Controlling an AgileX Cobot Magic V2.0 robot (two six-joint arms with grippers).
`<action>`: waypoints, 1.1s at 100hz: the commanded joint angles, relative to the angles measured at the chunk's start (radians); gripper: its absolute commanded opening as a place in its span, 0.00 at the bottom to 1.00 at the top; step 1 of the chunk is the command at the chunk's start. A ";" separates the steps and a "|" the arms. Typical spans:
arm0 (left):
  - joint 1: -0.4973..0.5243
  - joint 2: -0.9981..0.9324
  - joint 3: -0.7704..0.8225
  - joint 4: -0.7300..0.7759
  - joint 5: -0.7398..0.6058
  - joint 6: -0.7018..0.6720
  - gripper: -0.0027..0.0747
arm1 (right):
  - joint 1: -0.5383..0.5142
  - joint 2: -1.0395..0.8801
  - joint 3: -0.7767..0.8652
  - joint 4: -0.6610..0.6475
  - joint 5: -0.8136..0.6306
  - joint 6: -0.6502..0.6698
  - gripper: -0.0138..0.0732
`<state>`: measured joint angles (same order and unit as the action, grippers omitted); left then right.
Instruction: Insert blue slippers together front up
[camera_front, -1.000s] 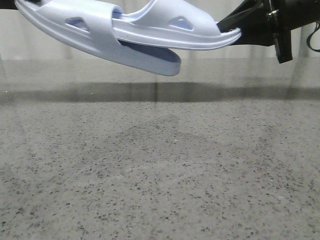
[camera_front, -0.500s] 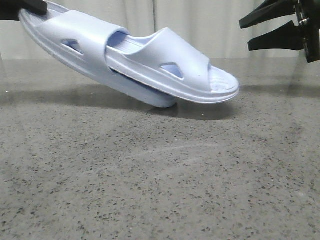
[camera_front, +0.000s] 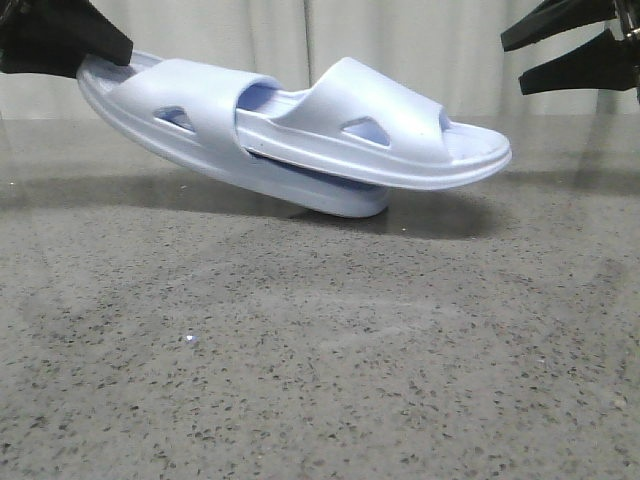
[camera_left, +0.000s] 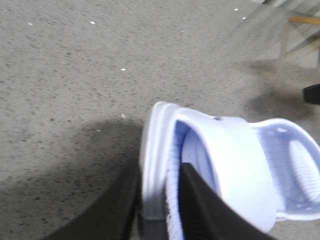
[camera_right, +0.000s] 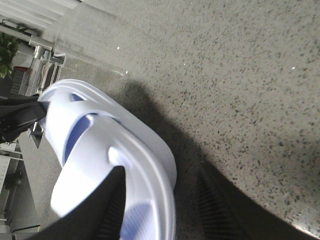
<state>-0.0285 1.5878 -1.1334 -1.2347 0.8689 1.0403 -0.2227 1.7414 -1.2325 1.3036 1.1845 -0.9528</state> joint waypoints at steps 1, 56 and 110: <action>-0.007 -0.033 -0.024 -0.016 -0.029 0.013 0.55 | -0.016 -0.056 -0.030 0.050 0.126 -0.003 0.48; 0.084 -0.131 -0.024 0.124 0.002 0.041 0.10 | -0.021 -0.130 -0.030 0.002 0.126 -0.006 0.06; 0.087 -0.556 0.008 0.196 -0.339 0.072 0.05 | -0.021 -0.495 0.108 -0.049 -0.315 -0.101 0.06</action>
<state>0.0564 1.0914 -1.1206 -1.0271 0.6104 1.1108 -0.2337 1.3470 -1.1428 1.2062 0.9667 -1.0146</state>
